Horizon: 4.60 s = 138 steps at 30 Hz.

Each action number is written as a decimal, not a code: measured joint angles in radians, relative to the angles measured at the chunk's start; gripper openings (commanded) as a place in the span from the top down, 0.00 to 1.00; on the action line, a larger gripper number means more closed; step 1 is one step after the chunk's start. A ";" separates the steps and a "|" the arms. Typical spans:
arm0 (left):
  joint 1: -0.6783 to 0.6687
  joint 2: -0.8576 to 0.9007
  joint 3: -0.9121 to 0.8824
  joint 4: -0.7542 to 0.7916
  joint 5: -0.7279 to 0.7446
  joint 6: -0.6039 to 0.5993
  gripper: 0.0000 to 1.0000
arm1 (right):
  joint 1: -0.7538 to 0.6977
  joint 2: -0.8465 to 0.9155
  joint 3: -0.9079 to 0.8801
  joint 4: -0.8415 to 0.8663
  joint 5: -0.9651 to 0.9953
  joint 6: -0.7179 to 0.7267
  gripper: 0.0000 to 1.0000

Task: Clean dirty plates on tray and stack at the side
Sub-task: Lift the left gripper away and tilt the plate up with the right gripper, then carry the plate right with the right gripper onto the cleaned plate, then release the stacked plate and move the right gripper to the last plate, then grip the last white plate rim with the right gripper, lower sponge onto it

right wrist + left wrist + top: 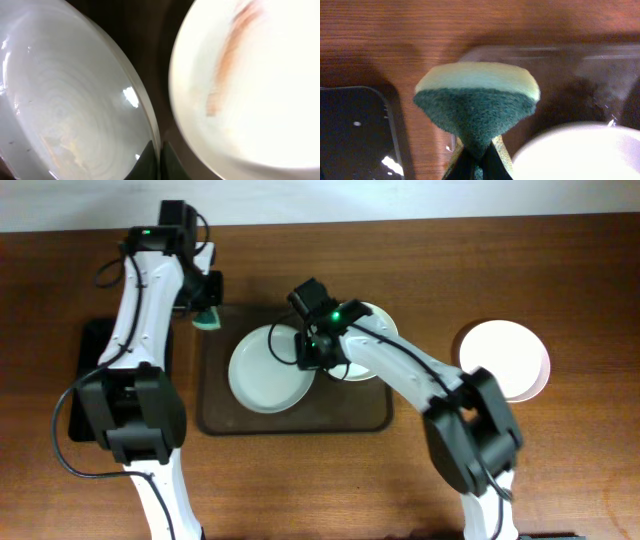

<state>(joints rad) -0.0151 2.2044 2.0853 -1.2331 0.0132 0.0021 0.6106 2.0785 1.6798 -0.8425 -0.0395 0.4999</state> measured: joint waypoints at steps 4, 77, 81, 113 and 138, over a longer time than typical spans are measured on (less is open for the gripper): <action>0.084 0.000 0.000 0.040 0.037 0.000 0.99 | 0.088 -0.133 0.035 -0.039 0.337 -0.109 0.96; -0.052 0.000 0.000 -0.009 0.089 0.005 0.99 | -0.932 -0.307 -0.181 -0.137 -0.289 -0.201 0.63; -0.052 0.000 0.000 0.008 0.090 0.005 0.99 | -0.682 -0.312 -0.160 -0.060 -0.269 -0.216 0.63; -0.052 0.000 0.000 0.041 0.101 0.038 0.99 | -0.188 -0.102 -0.150 0.049 -0.196 -0.062 0.96; -0.026 -0.001 -0.375 0.065 0.391 0.173 1.00 | -0.176 0.133 -0.150 0.272 -0.501 0.027 0.96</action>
<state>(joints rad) -0.0414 2.2032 1.7100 -1.1679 0.4046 0.1749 0.4343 2.2116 1.5299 -0.5705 -0.5404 0.5266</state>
